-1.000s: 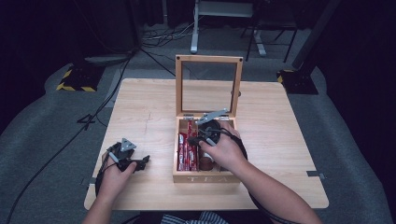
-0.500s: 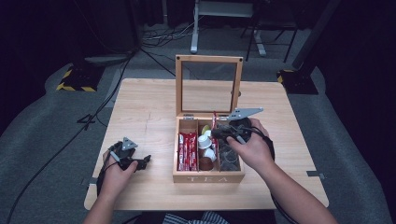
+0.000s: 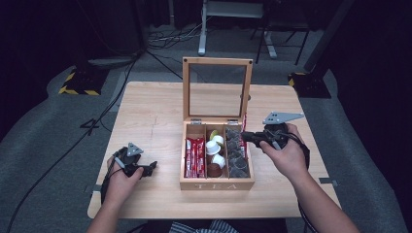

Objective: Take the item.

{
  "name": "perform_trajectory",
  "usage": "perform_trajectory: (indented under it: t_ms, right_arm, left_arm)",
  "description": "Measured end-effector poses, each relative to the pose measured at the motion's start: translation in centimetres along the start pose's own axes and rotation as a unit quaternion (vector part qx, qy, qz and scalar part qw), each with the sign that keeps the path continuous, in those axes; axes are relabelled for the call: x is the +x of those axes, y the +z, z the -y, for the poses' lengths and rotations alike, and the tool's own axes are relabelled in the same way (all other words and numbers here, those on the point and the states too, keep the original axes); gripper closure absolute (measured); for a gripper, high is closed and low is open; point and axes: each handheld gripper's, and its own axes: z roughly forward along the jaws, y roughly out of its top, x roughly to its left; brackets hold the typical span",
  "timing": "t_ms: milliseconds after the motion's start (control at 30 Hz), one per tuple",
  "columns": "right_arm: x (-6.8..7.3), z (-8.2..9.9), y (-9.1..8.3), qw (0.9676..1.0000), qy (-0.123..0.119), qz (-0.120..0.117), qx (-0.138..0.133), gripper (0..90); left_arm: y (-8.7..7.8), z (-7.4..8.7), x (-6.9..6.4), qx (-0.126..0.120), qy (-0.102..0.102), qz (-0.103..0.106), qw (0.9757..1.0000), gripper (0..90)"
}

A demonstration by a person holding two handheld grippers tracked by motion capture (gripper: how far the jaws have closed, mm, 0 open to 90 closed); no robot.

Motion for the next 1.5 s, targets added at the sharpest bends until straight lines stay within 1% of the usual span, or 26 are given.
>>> perform_trajectory:
  t_ms: [233, 367, 433, 533, 567, 600, 700, 800, 867, 933, 1100, 1233, 1300, 1500]
  right_arm:
    - [-1.8, 1.6, -1.7, 0.9996, 0.024, 0.005, -0.014, 89.6]
    - [-3.1, 2.7, -2.7, 0.9988, 0.038, 0.008, -0.031, 89.6]
    - [-3.6, 3.2, -3.2, 0.9980, 0.046, 0.003, -0.043, 89.6]
    - [-4.3, 4.0, -3.8, 0.9969, 0.055, 0.008, -0.055, 89.6]
    - [-4.6, 4.2, -3.8, 0.9968, 0.058, 0.011, -0.054, 89.6]
    - [-4.8, 4.4, -3.9, 0.9972, 0.055, 0.016, -0.048, 89.6]
    - [-5.4, 4.9, -4.1, 0.9970, 0.055, 0.037, -0.041, 89.6]
    - [-6.2, 5.4, -4.1, 0.9963, 0.063, 0.046, -0.036, 89.6]
    - [-6.7, 5.9, -4.1, 0.9956, 0.066, 0.059, -0.030, 89.6]
    - [-7.3, 6.4, -4.1, 0.9953, 0.072, 0.060, -0.026, 89.6]
    - [-8.3, 7.5, -3.7, 0.9952, 0.068, 0.070, -0.011, 89.5]
    - [-9.1, 8.3, -3.4, 0.9942, 0.067, 0.084, 0.003, 89.5]
    - [-9.5, 8.8, -3.3, 0.9938, 0.074, 0.083, 0.007, 89.5]
    - [-10.6, 10.3, -2.7, 0.9915, 0.087, 0.093, 0.026, 89.5]
  left_arm:
    - [0.0, 0.0, -0.1, 0.001, -0.001, -0.001, 1.0000, 15.9]
    - [0.0, -0.1, -0.1, 0.001, 0.001, -0.001, 1.0000, 15.9]
    - [0.1, -0.1, -0.1, 0.000, 0.000, -0.001, 1.0000, 15.9]
    - [0.1, -0.1, -0.1, 0.001, -0.001, -0.002, 1.0000, 15.9]
    - [0.1, -0.1, -0.1, 0.002, -0.001, -0.002, 1.0000, 15.9]
    - [0.1, -0.1, -0.1, 0.002, -0.001, -0.002, 1.0000, 15.9]
    - [0.1, -0.1, -0.1, 0.002, -0.001, -0.002, 1.0000, 15.9]
    - [0.1, -0.1, -0.2, 0.002, 0.000, -0.002, 1.0000, 15.9]
    - [0.1, -0.1, -0.2, 0.002, 0.000, -0.002, 1.0000, 15.9]
    - [0.1, -0.1, -0.2, 0.002, 0.000, -0.002, 1.0000, 15.9]
    - [0.1, -0.1, -0.2, 0.002, 0.000, -0.001, 1.0000, 15.9]
    - [0.1, -0.1, -0.2, 0.001, 0.001, -0.001, 1.0000, 15.9]
    - [0.1, -0.1, -0.2, 0.001, 0.001, -0.001, 1.0000, 15.9]
    - [0.1, -0.1, -0.2, 0.002, 0.001, -0.001, 1.0000, 15.9]
